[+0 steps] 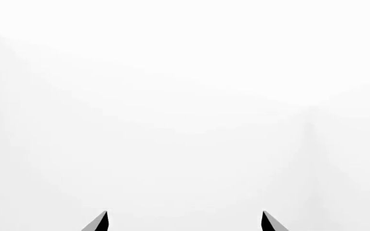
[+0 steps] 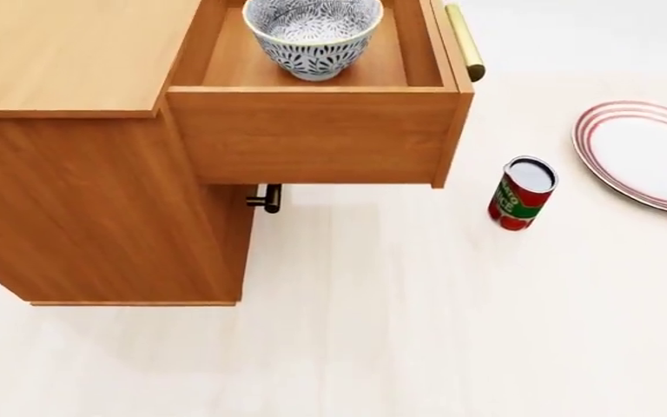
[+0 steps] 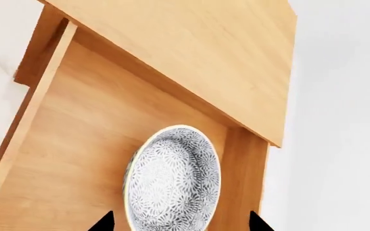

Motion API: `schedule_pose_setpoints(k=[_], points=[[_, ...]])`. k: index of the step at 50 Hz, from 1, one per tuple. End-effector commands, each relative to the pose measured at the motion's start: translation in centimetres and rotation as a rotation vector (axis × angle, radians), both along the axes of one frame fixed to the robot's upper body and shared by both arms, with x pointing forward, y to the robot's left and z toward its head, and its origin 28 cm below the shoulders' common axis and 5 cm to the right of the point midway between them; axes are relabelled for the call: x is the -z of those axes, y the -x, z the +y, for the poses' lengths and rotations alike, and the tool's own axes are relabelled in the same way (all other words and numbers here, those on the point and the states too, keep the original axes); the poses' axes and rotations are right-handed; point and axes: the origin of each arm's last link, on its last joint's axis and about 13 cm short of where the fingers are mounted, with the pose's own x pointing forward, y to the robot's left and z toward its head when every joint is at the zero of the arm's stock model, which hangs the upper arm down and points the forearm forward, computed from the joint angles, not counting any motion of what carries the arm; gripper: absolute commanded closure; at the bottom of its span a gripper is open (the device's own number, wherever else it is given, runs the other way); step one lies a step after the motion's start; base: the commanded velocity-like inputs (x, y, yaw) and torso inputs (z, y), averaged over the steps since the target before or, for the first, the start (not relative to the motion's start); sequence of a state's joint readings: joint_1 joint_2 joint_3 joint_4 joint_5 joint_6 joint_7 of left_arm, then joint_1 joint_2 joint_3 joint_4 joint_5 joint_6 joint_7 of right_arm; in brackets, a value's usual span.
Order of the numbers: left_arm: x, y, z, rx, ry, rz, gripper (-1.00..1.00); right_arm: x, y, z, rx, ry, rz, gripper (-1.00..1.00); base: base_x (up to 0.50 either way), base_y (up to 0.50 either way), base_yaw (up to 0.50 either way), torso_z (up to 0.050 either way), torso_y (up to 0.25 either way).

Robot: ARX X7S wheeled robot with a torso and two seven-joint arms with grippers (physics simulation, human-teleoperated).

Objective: Put the bowl in the top drawer of the cabinet.

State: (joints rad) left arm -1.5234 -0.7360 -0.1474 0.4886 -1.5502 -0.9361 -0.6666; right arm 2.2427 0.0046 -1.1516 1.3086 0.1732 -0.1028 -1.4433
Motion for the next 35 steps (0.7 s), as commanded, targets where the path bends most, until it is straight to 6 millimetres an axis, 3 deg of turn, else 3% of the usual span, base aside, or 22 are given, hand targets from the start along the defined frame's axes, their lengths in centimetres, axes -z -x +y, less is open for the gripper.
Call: schedule_pose_setpoints(k=[1, 19, 25, 35], points=[[0.0, 0.0, 0.0, 0.020, 0.004, 0.006, -1.00, -1.2, 0.9, -1.2, -0.010, -0.083, -0.024, -1.00, 0.00, 0.00, 0.00, -0.002, 0.135], [0.0, 0.0, 0.0, 0.068, -0.003, 0.036, -1.00, -2.3, 2.5, -7.2, -0.097, -0.546, -0.116, -1.00, 0.00, 0.00, 0.00, -0.003, 0.137], [0.1, 0.1, 0.0, 0.080, -0.007, 0.045, -1.00, -1.1, 5.4, -8.9, -0.100, -0.666, -0.162, -1.00, 0.00, 0.00, 0.00, -0.003, 0.137], [0.1, 0.1, -0.1, 0.104, -0.015, 0.054, -1.00, 1.2, 9.3, -9.8, -0.114, -0.783, -0.227, -1.00, 0.00, 0.00, 0.00, -0.003, 0.136]])
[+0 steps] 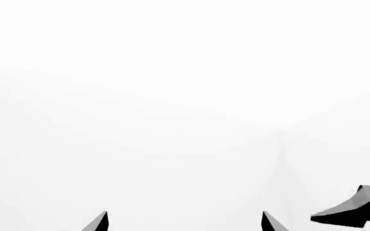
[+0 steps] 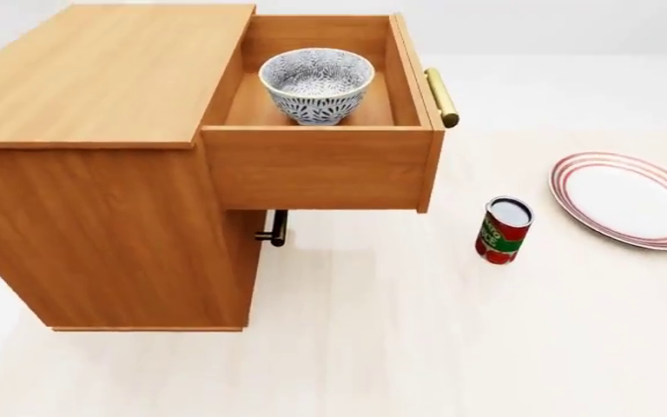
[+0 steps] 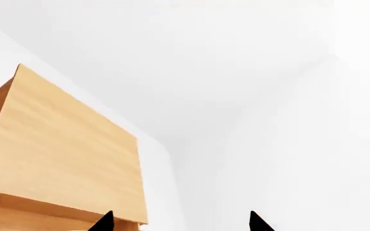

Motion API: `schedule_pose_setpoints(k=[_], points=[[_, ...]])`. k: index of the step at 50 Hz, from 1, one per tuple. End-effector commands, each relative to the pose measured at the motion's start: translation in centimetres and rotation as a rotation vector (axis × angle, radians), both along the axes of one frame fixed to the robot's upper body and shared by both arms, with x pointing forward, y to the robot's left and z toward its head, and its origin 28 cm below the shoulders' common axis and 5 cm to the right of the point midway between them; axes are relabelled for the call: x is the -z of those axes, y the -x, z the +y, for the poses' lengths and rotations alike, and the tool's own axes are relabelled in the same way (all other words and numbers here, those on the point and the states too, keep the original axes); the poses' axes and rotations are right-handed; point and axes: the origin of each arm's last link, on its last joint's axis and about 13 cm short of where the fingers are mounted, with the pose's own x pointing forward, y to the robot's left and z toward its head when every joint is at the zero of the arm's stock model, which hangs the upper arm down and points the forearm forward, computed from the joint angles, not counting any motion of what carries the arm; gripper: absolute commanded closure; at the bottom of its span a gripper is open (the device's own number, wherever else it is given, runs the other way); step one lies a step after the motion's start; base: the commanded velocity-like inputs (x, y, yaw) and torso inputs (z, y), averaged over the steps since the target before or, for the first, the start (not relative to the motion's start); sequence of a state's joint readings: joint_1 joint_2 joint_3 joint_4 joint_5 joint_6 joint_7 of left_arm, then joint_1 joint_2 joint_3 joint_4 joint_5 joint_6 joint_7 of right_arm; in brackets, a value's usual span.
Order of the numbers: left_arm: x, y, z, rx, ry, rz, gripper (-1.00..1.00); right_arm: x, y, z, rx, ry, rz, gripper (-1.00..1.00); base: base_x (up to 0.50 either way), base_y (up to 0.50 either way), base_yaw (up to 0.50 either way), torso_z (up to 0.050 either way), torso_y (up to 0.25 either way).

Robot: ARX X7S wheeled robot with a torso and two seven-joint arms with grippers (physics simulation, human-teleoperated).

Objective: Put the bowl in the top drawer of the cabinet.

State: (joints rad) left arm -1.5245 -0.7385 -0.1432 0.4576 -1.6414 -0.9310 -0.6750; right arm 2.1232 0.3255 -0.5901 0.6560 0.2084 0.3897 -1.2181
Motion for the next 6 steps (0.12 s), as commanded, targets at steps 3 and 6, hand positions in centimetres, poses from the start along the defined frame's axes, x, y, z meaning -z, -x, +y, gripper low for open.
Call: schedule_pose_setpoints(k=[3, 6], points=[[0.0, 0.0, 0.0, 0.029, -0.007, 0.013, -1.00, 2.4, 5.2, -2.2, 0.017, -0.175, -0.083, -1.00, 0.00, 0.00, 0.00, -0.003, 0.137], [0.0, 0.0, 0.0, 0.033, -0.007, 0.015, -1.00, 2.9, 6.0, -2.6, 0.023, -0.210, -0.099, -1.00, 0.00, 0.00, 0.00, -0.003, 0.137]])
